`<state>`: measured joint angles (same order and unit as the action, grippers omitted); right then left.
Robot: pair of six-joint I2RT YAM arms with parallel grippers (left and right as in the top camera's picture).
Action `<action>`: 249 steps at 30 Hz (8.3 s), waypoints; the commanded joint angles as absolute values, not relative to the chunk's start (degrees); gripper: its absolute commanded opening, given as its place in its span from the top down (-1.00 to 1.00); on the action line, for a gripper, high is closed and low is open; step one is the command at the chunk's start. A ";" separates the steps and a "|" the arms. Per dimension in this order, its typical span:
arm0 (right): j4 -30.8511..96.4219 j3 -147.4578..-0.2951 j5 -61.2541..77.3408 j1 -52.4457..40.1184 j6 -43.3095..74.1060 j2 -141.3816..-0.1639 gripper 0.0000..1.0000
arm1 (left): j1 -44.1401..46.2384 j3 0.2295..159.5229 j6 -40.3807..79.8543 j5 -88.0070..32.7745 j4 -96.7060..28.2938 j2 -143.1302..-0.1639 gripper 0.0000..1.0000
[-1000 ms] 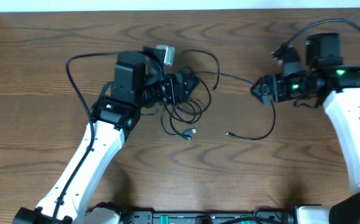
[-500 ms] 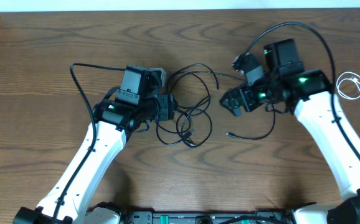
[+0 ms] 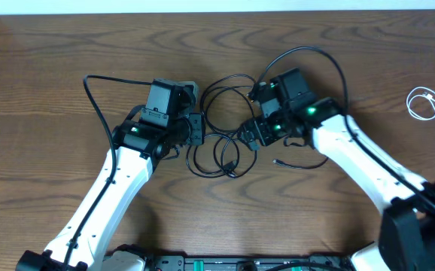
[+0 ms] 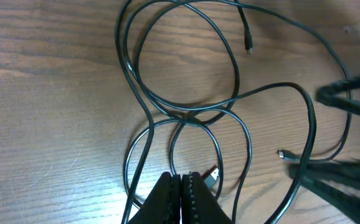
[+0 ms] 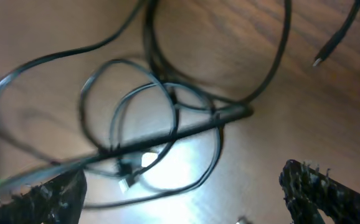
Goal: Untangle cables
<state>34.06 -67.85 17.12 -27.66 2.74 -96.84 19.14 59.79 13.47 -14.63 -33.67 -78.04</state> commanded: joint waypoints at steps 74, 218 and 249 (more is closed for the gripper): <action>39.31 -104.31 18.11 10.57 0.16 -85.30 0.98 | 25.58 60.45 27.24 -29.56 -8.27 -93.12 -0.49; 18.83 -55.61 -17.78 21.04 9.85 -100.07 0.17 | 24.75 60.82 22.98 -13.87 -25.91 -84.33 0.09; 31.46 -54.70 -11.66 27.07 21.06 -100.09 0.98 | 24.77 60.82 22.98 -13.89 -25.93 -84.33 0.09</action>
<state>32.47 -55.00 -9.93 26.28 19.20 -99.72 24.95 60.40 23.53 -13.61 -25.69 -84.23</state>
